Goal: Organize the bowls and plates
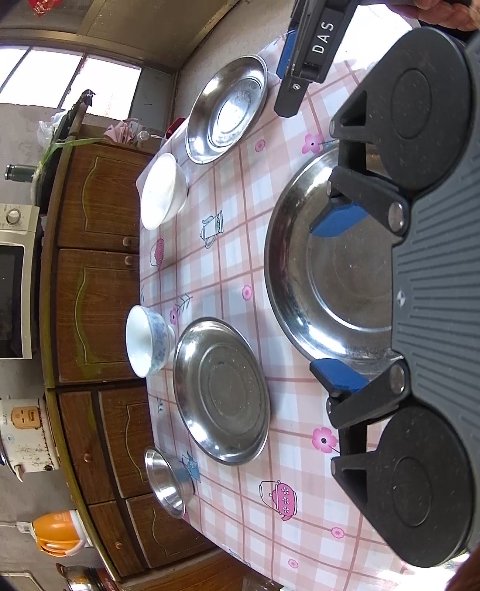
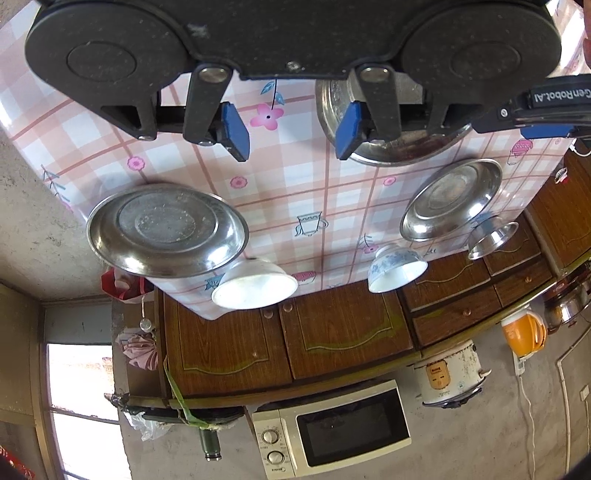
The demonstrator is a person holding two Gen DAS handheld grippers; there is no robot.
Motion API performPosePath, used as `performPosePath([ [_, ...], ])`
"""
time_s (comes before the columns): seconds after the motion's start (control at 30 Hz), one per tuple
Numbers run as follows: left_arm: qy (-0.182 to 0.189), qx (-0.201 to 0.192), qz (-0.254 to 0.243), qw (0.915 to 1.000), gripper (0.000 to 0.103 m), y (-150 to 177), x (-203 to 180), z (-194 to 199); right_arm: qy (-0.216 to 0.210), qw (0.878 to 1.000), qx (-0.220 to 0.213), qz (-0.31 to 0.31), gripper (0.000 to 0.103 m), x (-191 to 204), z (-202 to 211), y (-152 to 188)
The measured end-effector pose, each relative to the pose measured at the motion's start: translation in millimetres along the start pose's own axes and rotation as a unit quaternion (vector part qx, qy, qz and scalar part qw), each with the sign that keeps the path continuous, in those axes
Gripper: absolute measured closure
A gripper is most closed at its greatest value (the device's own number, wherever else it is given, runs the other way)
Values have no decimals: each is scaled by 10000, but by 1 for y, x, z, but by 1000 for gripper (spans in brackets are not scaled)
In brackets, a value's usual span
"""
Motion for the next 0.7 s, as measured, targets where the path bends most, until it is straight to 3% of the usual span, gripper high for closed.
performPosePath([
  [0.7, 204, -163, -254, 9993, 25, -41, -42, -12, 562, 9964, -606, -167, 39, -66, -19, -71],
])
Point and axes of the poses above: each gripper's, at about its wrist camera, not at the fingertips, and z roughly against the way its jaws point, x to its left, y to its underside, the point moved 6 cm from there along -z, roughly the way its jaws point, and after that the axes turned 7 degrees about -z, right-handed, at the moved point
